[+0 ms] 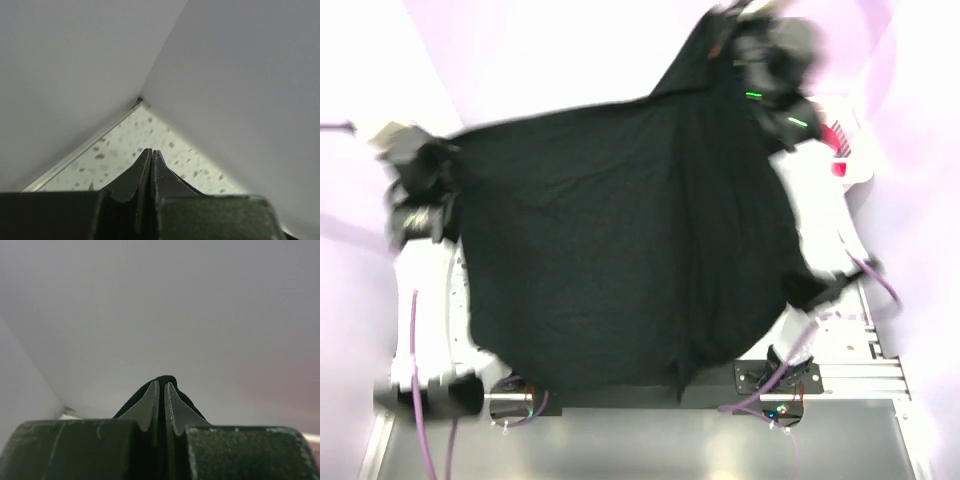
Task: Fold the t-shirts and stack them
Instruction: Flatten the tshirt out
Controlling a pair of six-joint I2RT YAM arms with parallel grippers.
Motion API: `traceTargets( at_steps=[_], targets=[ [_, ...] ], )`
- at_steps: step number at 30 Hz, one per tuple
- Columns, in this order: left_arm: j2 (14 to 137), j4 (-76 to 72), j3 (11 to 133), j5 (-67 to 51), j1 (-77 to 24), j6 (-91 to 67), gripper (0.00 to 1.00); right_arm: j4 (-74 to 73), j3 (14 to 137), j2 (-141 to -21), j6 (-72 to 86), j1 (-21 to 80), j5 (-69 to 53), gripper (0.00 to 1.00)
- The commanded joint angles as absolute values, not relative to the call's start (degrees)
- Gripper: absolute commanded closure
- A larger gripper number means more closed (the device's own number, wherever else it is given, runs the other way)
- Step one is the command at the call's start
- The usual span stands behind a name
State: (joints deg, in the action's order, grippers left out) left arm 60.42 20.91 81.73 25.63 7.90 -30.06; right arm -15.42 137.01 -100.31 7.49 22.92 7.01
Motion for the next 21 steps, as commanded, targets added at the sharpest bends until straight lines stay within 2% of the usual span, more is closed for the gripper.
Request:
traceTargets(
  at_steps=[1,2,3,4,5,6,7,8,9,12,14,21],
  targets=[
    [69.5,14.3,75.1,25.5,8.3,-25.6,0.91,-18.3,137.2,-114.4,7.6,22.6,9.9,1.0],
    [71.9,12.2,74.3,25.8,8.4,-25.2,0.82,-19.0,138.6,-117.6,8.2,22.5,10.3,1.0],
    [74.6,11.3,74.1,26.2,8.5,-24.8,0.7,-20.3,143.1,-120.7,8.8,22.4,10.5,0.92],
    [80.3,11.6,74.9,25.7,8.8,-23.9,0.44,-23.6,146.0,-124.5,9.6,21.7,9.9,0.78],
    [83.5,13.3,76.7,24.7,9.1,-23.7,0.35,-25.6,148.9,-129.9,12.0,21.3,9.1,0.61],
    [86.5,15.3,81.7,22.5,9.1,-23.5,0.29,-27.2,152.4,-132.0,13.3,20.4,8.1,0.3],
    [91.6,17.5,84.5,20.8,9.1,-23.3,0.25,-29.3,152.5,-132.8,14.3,20.0,6.9,0.15],
    [93.5,21.6,86.9,19.0,9.0,-23.3,0.24,-29.6,151.3,-131.6,15.5,19.8,6.0,0.04],
    [94.8,23.0,90.0,15.6,8.8,-23.1,0.23,-29.3,145.5,-129.7,15.5,19.6,5.5,0.01],
    [94.5,24.1,88.7,10.9,8.8,-23.4,0.21,-23.4,130.3,-120.6,14.2,19.7,3.9,0.01],
    [92.3,25.7,86.8,9.0,8.8,-24.2,0.2,-23.8,125.5,-116.9,13.6,19.7,2.2,0.01],
    [85.3,31.0,71.7,-2.8,8.8,-28.6,0.19,-25.2,104.6,-105.0,14.7,20.7,-5.9,0.01]
  ],
)
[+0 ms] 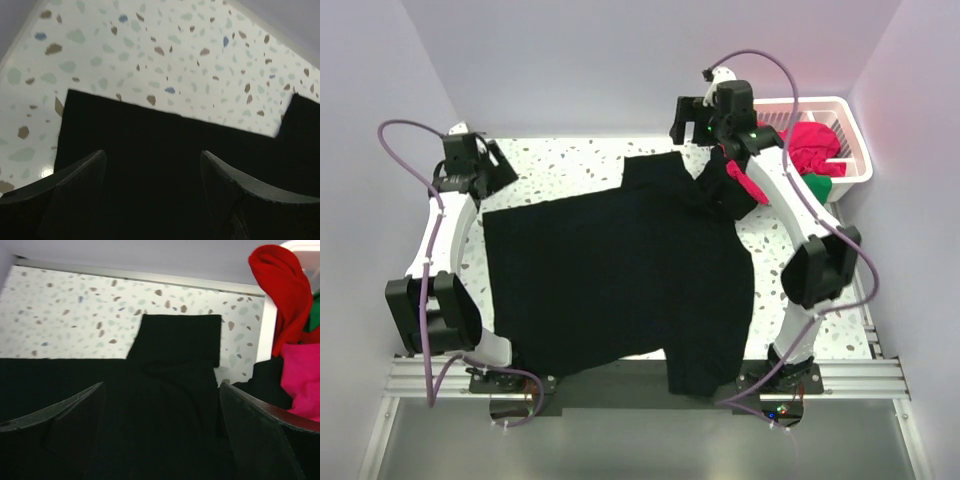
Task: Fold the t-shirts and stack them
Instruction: Flatten the tshirt out
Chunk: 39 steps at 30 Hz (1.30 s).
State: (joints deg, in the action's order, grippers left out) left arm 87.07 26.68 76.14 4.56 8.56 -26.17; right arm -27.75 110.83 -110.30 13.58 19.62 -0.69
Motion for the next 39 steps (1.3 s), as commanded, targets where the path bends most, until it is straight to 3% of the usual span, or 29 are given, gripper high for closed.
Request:
traceTargets(
  at_steps=[1,9,18,28,39],
  targets=[
    [84.6,32.5,70.5,-3.3,8.8,-29.3,0.19,-25.4,102.9,-103.2,14.9,20.8,-6.8,0.01],
    [80.8,35.6,58.4,-2.4,8.9,-30.6,0.18,-25.4,85.9,-97.6,17.6,22.4,-12.5,0.01],
    [84.5,28.6,50.8,-8.1,9.1,-31.7,0.17,-25.9,75.8,-99.9,16.0,23.6,-13.1,0.01],
    [99.7,23.3,54.2,-8.9,9.3,-28.9,0.16,-26.9,77.9,-109.5,15.9,23.6,-12.9,0.01],
    [115.5,26.5,70.9,-8.0,9.3,-24.9,0.17,-31.3,88.4,-121.8,17.3,23.6,-10.6,0.01]
  ],
)
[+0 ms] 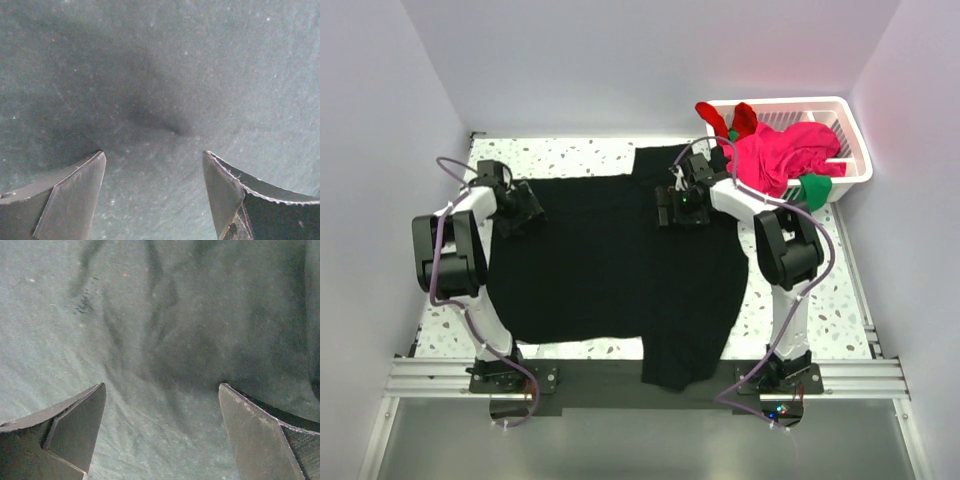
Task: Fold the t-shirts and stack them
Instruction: Flatten the tshirt out
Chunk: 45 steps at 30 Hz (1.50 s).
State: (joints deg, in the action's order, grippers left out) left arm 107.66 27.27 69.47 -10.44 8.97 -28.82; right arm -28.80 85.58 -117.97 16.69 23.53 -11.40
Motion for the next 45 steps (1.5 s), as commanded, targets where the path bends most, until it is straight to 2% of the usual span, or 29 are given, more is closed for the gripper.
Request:
traceTargets(
  at_steps=[1,7,13,17,21,26,32,40,45],
  targets=[
    [116.5,27.2,74.0,-7.7,9.3,-24.5,0.17,-31.8,89.5,-122.7,17.7,23.6,-10.5,0.01],
    [124.5,31.5,86.5,-5.4,9.4,-22.5,0.17,-35.5,98.9,-129.6,19.6,23.6,-7.9,0.01],
    [130.2,32.4,96.5,-5.8,9.3,-21.4,0.17,-41.2,114.5,-137.9,20.7,23.6,-6.0,0.01],
    [129.6,29.3,98.6,-8.8,9.0,-21.4,0.17,-45.9,123.7,-142.6,21.2,23.6,-6.0,0.01],
    [126.4,26.8,100.1,-11.2,8.3,-22.1,0.17,-46.2,127.5,-142.8,21.4,23.5,-7.0,0.01],
    [117.4,26.8,101.5,-12.5,7.6,-22.8,0.17,-42.5,125.1,-137.9,21.2,23.6,-10.5,0.01],
    [103.0,29.2,97.4,-8.6,7.8,-21.6,0.14,-38.6,118.4,-128.6,20.9,23.6,-14.1,0.01],
    [87.6,33.6,78.2,-0.4,10.1,-20.5,0.12,-36.9,104.3,-117.0,19.4,25.7,-15.9,0.01],
    [81.7,32.3,64.4,-1.3,17.1,-21.4,0.12,-34.8,94.0,-112.2,20.5,27.3,-15.7,0.02]
  ],
)
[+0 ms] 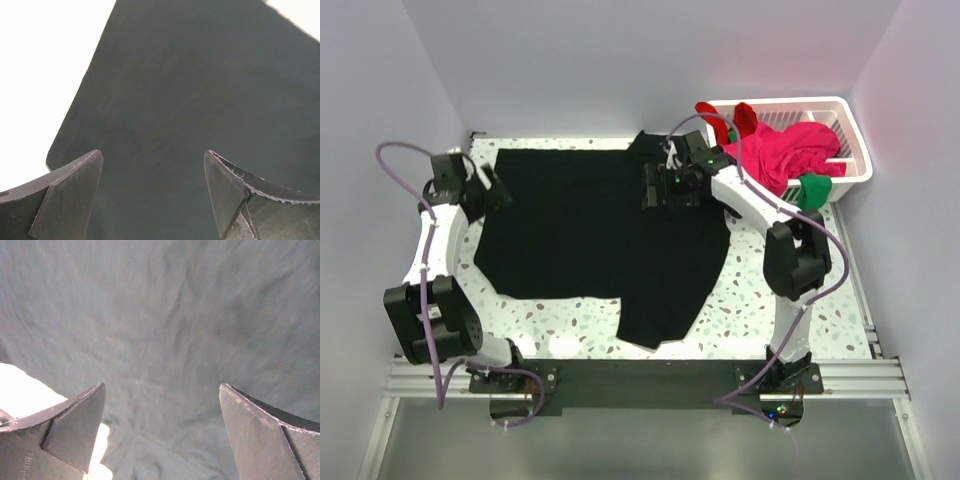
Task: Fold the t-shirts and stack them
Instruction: Flatten the tshirt out
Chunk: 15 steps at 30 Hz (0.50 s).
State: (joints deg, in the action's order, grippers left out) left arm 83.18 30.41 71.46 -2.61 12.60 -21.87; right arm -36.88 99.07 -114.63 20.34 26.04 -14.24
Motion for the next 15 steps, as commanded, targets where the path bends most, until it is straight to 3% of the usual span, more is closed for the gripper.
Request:
traceTargets(
  at_steps=[1,15],
  targets=[
    [80.6,31.9,62.8,-2.7,18.4,-21.6,0.13,-33.8,92.7,-111.1,20.8,27.9,-15.8,0.02],
    [77.2,27.4,46.5,-2.0,26.5,-22.8,0.12,-34.1,87.1,-111.4,22.9,30.8,-13.4,0.06]
  ],
)
